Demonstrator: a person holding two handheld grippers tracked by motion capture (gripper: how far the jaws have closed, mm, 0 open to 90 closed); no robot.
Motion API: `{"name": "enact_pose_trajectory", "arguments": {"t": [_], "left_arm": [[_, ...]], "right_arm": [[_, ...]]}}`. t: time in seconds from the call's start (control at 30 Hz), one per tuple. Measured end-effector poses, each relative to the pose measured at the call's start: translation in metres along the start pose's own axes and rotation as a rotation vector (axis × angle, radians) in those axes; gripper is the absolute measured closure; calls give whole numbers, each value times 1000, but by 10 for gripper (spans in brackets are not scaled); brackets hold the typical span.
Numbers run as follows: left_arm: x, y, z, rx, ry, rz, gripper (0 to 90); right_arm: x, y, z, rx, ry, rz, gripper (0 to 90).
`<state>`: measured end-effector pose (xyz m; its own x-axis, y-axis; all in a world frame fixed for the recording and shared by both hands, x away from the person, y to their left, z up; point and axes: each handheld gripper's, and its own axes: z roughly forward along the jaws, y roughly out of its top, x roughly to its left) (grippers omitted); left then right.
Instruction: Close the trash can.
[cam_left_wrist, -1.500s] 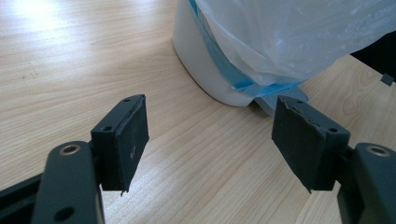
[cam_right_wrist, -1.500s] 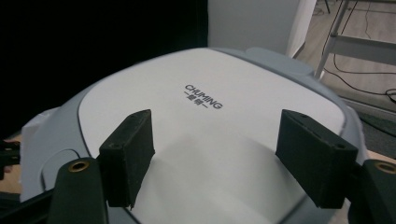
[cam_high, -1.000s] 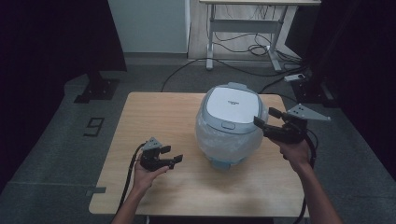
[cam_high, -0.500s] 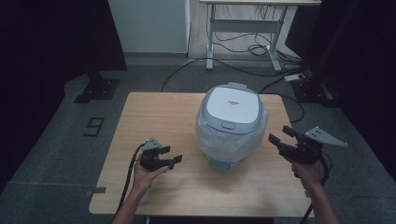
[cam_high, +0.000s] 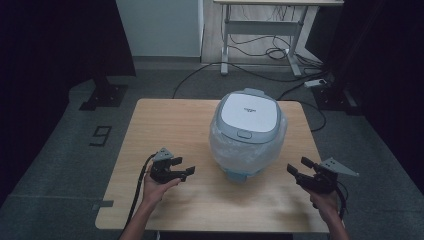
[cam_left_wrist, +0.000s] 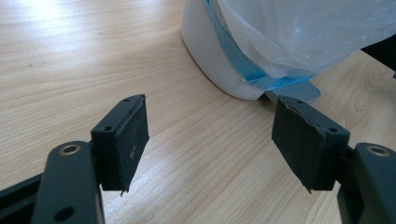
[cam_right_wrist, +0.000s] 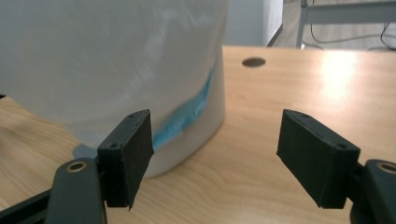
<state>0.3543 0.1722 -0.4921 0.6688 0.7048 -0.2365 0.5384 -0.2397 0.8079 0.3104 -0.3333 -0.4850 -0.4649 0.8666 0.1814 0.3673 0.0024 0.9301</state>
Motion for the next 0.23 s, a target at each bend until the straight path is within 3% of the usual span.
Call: {"name": "enact_pose_trajectory", "arguments": {"t": [0.1,0.23], "left_arm": [[0,0,0,1,1,-2,269],[1,0,0,-1,9,1,270]], "right_arm": [[-4,-9,3,6,4,29,261],[-7,-10,2,5,-3,33,259]]}}
